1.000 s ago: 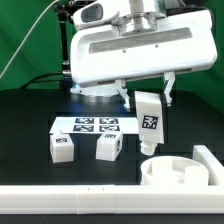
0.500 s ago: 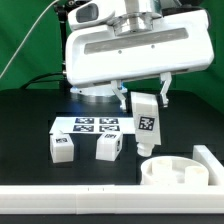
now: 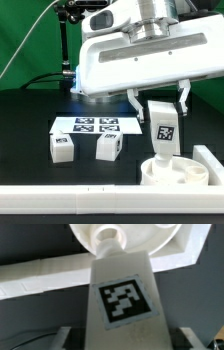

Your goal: Assemble stool

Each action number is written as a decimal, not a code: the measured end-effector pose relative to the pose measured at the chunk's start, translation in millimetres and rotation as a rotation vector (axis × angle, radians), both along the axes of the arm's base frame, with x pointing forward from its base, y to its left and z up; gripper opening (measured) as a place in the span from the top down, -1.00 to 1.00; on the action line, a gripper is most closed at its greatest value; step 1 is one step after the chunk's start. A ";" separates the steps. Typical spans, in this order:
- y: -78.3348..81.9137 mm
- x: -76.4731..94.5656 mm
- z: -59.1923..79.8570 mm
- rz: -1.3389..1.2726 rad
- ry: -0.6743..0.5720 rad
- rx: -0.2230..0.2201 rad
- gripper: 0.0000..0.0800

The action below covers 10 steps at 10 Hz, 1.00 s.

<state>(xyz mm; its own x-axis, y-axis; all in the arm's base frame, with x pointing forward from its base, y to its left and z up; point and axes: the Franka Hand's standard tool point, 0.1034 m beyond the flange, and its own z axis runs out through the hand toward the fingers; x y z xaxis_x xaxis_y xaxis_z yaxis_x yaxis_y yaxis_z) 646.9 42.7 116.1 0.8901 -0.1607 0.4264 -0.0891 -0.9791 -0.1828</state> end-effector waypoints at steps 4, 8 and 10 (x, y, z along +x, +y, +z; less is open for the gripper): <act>-0.3 5.2 -14.8 0.015 0.005 -0.005 0.18; 1.4 4.4 -18.3 0.017 0.008 -0.005 0.18; 4.2 1.2 -21.2 0.018 0.004 -0.010 0.18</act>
Offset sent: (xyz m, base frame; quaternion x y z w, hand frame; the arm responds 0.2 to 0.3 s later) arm 0.0191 0.0117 -0.0098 0.0276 0.0218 0.0082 0.9993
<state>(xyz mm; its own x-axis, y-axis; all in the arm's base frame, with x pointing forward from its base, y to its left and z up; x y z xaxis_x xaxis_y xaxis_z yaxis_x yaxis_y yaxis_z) 648.0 46.9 94.9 0.8945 -0.1404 0.4245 -0.0721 -0.9823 -0.1728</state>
